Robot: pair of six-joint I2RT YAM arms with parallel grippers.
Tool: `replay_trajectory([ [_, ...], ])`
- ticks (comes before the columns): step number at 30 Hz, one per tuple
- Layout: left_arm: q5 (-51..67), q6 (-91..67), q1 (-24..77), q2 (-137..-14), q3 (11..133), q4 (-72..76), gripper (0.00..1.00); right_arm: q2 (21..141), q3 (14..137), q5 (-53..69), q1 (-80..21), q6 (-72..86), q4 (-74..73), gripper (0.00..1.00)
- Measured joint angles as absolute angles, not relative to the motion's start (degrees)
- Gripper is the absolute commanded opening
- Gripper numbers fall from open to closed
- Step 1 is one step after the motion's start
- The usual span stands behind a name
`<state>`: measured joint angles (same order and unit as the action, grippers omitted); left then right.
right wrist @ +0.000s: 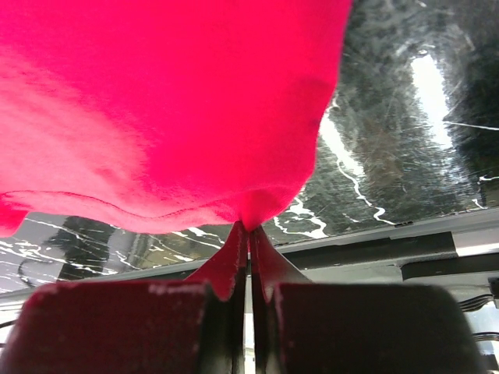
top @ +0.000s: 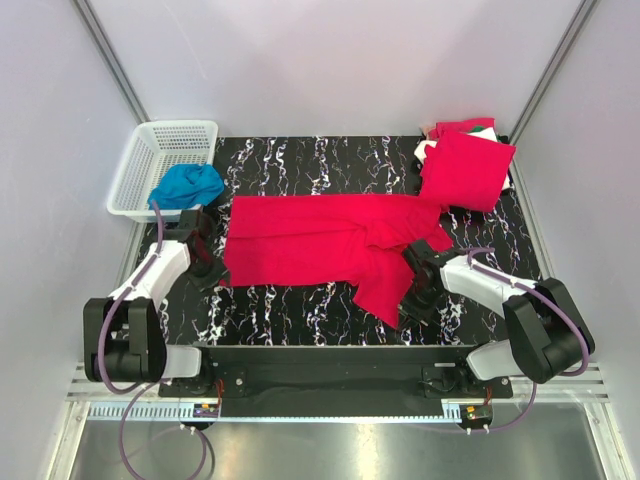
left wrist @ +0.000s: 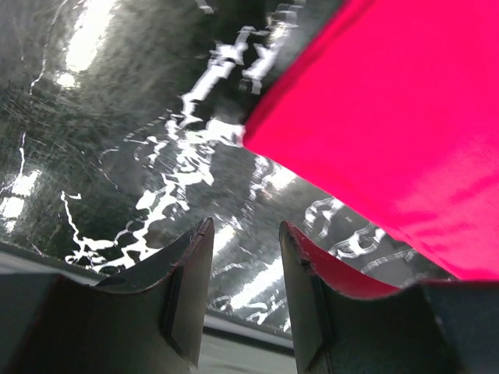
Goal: Fold and stack the t-shirts
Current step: Fold the tshirt
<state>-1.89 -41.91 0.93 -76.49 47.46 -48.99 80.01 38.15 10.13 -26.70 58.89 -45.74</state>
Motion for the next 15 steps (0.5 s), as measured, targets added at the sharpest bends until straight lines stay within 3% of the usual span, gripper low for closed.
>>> replay_trajectory([
  [15,-2.17,-41.43,-2.11,-78.35,42.92,-39.92,0.43,80.01,38.48,10.09,-26.7,58.37,-45.71,0.0],
])
